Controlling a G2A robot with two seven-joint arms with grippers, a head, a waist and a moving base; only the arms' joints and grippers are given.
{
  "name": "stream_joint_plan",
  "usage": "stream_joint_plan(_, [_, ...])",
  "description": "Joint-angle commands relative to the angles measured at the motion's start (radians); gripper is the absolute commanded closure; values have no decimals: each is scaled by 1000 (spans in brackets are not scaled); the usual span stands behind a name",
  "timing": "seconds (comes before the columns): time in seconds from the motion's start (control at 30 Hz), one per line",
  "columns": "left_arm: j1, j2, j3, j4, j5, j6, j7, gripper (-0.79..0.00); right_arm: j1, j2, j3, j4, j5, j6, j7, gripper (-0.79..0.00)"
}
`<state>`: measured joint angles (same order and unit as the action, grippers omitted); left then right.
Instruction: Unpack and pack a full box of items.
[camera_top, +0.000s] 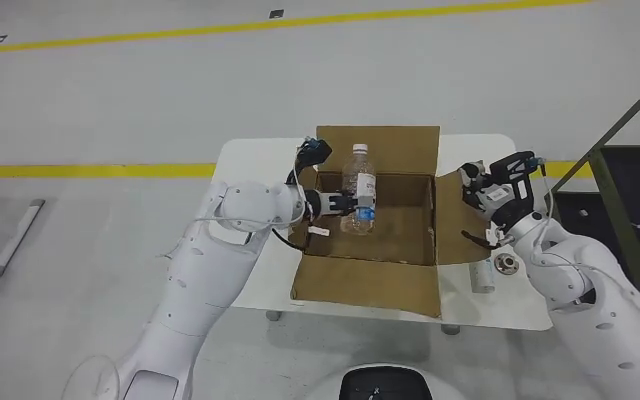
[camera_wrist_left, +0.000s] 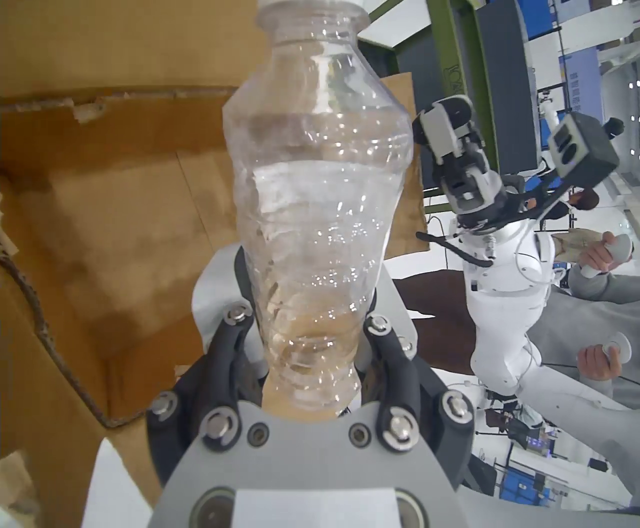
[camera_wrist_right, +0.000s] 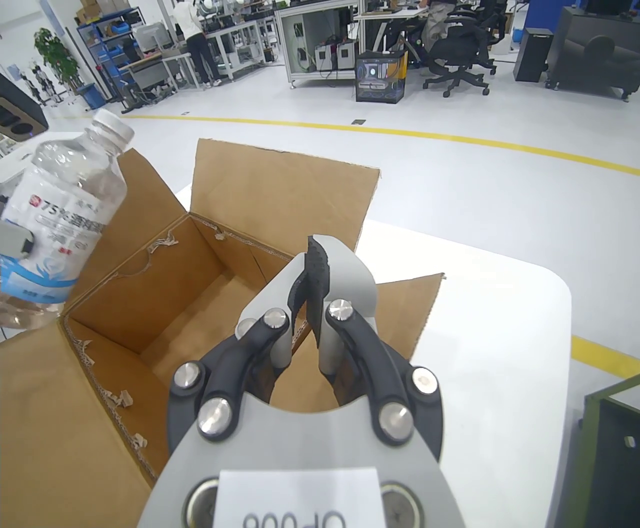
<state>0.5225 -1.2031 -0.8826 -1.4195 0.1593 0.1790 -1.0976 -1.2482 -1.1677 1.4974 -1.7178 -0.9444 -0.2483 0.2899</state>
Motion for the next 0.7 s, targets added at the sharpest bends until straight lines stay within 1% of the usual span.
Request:
stream_joint_plan(0.0, [-19,-9,43,37,18,31,-28,0,-2,0,1,0,0,0,-3,0])
stream_joint_plan(0.23, [-103,-47,141,156,37,142,-88,0,-12,2,9,0,4,-2,-12,0])
stream_joint_plan(0.37, [-143,-67,187,218,48,177,-121,0,-13,2,10,-1,8,0,-11,0])
stream_joint_plan(0.67, [-148,-70,189,226,43,180,-119,0,-5,3,10,2,17,-11,-10,0])
